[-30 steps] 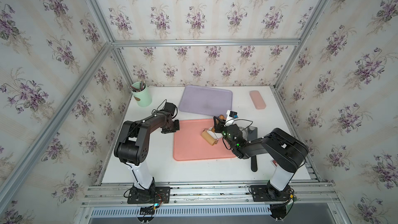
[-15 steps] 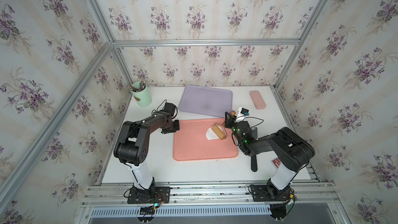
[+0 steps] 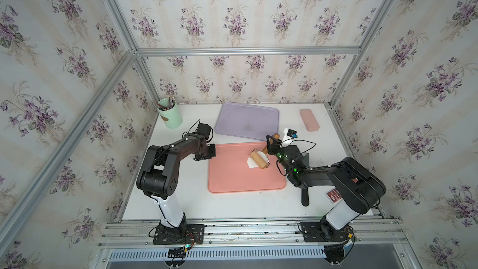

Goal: Roll out the dumpling wrappers from the dough
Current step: Flatten out the dough on the work surface.

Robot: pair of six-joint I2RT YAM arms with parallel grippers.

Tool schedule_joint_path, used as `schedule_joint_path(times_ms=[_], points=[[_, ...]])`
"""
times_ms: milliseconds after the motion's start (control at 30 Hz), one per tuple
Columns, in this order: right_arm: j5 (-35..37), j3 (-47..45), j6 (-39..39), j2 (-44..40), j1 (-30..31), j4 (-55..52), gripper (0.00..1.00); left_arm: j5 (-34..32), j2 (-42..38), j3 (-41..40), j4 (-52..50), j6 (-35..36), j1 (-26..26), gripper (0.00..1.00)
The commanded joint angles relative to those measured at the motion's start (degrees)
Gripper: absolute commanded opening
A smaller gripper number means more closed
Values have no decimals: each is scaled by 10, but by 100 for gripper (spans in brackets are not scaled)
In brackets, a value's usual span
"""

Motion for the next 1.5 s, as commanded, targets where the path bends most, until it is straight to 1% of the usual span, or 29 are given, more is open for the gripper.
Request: schedule_joint_path(times_ms=[0,200,267,300,367,433,533,600,633,700,767,833,933,1100,1200,1233,1300,1367,1467], points=[[-8,11,-40,0,-15,-34,0,-15,6,-5,-21,-5,-1,0],[25,11,-116,70,-14,-19,0,-11,8,-6,-20,-5,-1,0],[21,3,-119,88,-8,-12,0,-10,8,-5,-21,-5,-1,0],[26,-2,-119,93,5,-7,0,-11,7,-5,-22,-5,-1,0],[28,-4,-114,107,35,-2,0,-10,7,-6,-20,-6,0,0],[29,2,-88,127,64,6,0,-11,10,-5,-20,-7,0,0],[17,-1,-33,141,80,35,0,-12,11,-5,-18,-10,-1,0],[14,-8,-10,126,80,45,0,-11,10,-6,-20,-10,0,0],[13,-8,-8,108,76,42,0,-10,8,-7,-21,-8,0,0],[-12,-4,5,69,49,30,0,-13,6,-7,-23,-6,0,0],[-46,0,23,34,4,24,0,-15,4,-8,-25,-4,0,0],[-58,13,14,20,-38,3,0,-13,1,-11,-19,-5,0,0],[-50,28,-22,31,-52,-18,0,-8,5,-10,-18,-6,0,0],[-21,30,-66,94,-51,0,0,-3,6,-12,-13,-6,0,0],[15,31,-89,119,-28,-3,0,2,6,-12,-12,-4,-1,0],[33,31,-97,122,7,-6,0,5,6,-12,-11,-4,-2,0],[55,30,-97,130,45,-7,0,5,6,-12,-9,-4,-2,0],[64,21,-67,143,69,9,0,8,9,-12,-7,-4,-4,0],[62,10,-22,148,87,39,0,4,13,-9,-10,-5,-4,0]])
